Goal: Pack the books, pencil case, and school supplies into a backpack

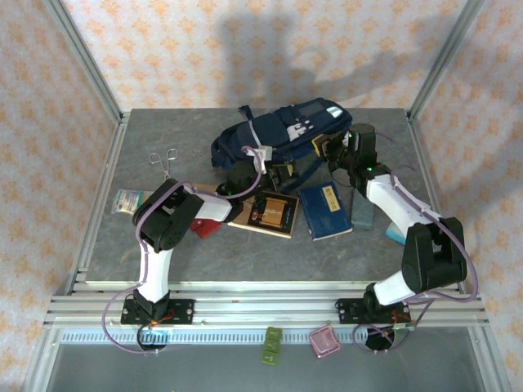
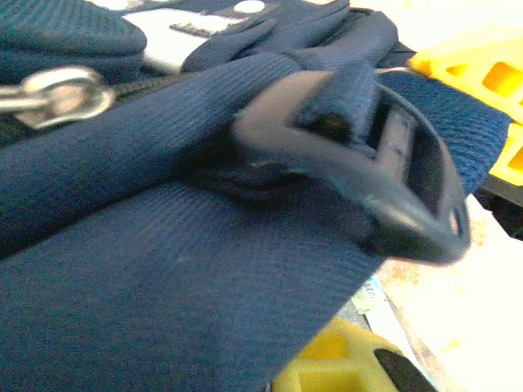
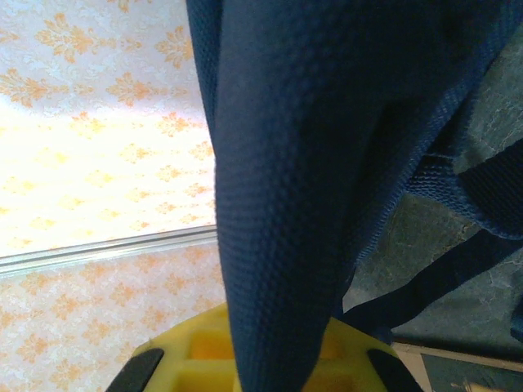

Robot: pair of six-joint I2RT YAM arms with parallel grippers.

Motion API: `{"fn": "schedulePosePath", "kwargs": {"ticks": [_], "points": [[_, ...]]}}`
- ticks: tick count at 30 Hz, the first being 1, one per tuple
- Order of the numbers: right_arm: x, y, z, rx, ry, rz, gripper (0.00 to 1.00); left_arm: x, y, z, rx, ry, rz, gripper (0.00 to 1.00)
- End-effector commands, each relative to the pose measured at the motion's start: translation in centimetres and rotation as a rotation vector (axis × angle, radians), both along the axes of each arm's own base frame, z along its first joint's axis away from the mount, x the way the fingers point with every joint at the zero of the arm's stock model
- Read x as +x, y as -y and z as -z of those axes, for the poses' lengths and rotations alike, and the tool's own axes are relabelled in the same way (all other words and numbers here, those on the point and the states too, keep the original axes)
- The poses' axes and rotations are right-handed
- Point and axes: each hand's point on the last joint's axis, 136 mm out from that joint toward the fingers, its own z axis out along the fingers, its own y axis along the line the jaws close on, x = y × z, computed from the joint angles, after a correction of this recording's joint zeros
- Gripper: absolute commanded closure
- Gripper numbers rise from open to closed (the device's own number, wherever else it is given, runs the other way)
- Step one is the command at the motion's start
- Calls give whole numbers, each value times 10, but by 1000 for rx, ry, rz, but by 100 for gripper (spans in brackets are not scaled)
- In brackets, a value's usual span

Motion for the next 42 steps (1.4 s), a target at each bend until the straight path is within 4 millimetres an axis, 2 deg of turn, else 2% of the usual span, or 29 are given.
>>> {"fn": "schedulePosePath", "kwargs": {"ticks": [1,2,11,12,13,16,25,28,33,36,37,39,40,42], "points": [[-2,-11,-51,35,161,-49,100,-1,-12,-20,-17,53,-19,98],[-2,-11,-50,36,160,-48,100,-1,-14,-18,-11,47,-23,100],[-2,-8,-47,11,157,-35,100,-4,-21,-12,69,40,-44,100],[-1,-6,-46,2,156,-29,100,-4,-23,-5,88,28,-52,100],[-1,-3,-44,-9,153,-22,100,-5,-27,-15,96,39,-68,100],[1,7,-36,-43,139,14,100,-4,-43,0,188,3,-141,100],[7,64,24,-103,32,139,100,-12,-95,34,440,-98,-321,100],[9,81,40,-137,3,176,100,-14,-107,38,509,-111,-356,100],[20,110,66,-177,-54,230,100,-15,-110,30,571,-107,-354,100],[29,114,77,-199,-80,214,100,-19,-97,23,583,-82,-317,100],[32,110,78,-199,-85,183,94,-20,-89,21,590,-76,-297,100],[33,101,80,-188,-103,130,69,-24,-73,20,602,-64,-262,100],[31,96,82,-193,-120,108,62,-25,-66,18,601,-55,-249,100],[21,86,80,-202,-135,61,54,-26,-55,14,593,-43,-233,100]]}}
